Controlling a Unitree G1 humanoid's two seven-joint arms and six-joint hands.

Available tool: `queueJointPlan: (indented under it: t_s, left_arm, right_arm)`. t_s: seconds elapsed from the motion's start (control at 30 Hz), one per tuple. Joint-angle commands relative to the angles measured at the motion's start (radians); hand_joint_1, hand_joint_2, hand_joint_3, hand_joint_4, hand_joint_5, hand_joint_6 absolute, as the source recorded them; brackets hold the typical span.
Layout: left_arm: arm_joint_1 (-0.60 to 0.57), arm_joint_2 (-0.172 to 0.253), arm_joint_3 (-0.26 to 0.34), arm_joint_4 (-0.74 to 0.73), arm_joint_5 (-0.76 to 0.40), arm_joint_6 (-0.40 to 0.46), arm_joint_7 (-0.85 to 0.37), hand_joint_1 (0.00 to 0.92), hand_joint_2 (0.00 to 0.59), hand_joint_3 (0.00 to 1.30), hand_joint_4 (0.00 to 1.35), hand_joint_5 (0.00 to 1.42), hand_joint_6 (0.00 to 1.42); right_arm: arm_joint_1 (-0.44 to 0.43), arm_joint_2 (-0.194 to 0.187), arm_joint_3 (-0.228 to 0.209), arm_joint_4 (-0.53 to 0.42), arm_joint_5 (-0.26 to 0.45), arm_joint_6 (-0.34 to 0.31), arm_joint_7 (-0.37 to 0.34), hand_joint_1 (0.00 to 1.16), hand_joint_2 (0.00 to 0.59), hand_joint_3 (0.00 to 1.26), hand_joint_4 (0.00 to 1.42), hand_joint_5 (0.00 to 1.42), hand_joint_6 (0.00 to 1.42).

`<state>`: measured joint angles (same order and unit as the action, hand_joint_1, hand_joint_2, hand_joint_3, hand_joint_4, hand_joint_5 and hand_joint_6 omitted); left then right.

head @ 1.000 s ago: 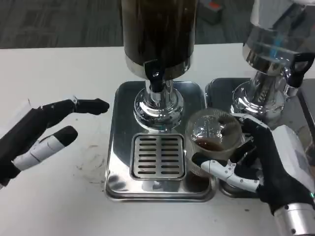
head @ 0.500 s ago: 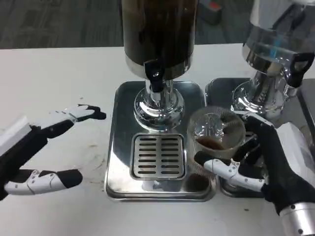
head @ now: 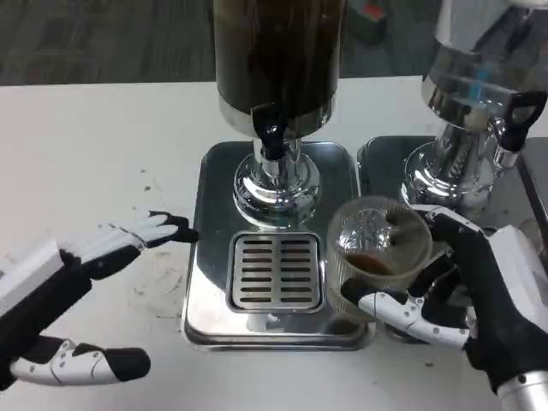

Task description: Grasp the cup under the faucet to collect the drink, then remove the cup.

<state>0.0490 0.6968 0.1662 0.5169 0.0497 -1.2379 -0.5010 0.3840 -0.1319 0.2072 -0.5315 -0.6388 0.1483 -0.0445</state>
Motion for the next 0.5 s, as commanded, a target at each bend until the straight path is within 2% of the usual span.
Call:
queueJointPlan:
  t_s: [0.03,0.33,0.5]
  left_arm:
    - [0.033,0.034,-0.032,-0.037,-0.002,-0.043,0.008,0.0,0.094,0.2,0.07,0.09,0.14]
    - [0.072,0.076,-0.078,-0.051,0.007,-0.11,0.012,0.0,0.092,0.18,0.03,0.07,0.13]
    - [0.084,0.094,-0.074,-0.046,0.02,-0.154,0.019,0.0,0.091,0.17,0.02,0.06,0.12]
  right_arm:
    - [0.03,-0.005,-0.009,-0.067,0.009,-0.02,0.006,0.78,0.216,0.59,0.64,0.82,0.91]
    - [0.101,-0.015,-0.005,-0.116,-0.004,-0.033,0.008,0.78,0.216,0.59,0.64,0.82,0.91]
    - [0.126,-0.019,0.001,-0.136,-0.012,-0.039,0.007,0.78,0.216,0.59,0.64,0.82,0.91]
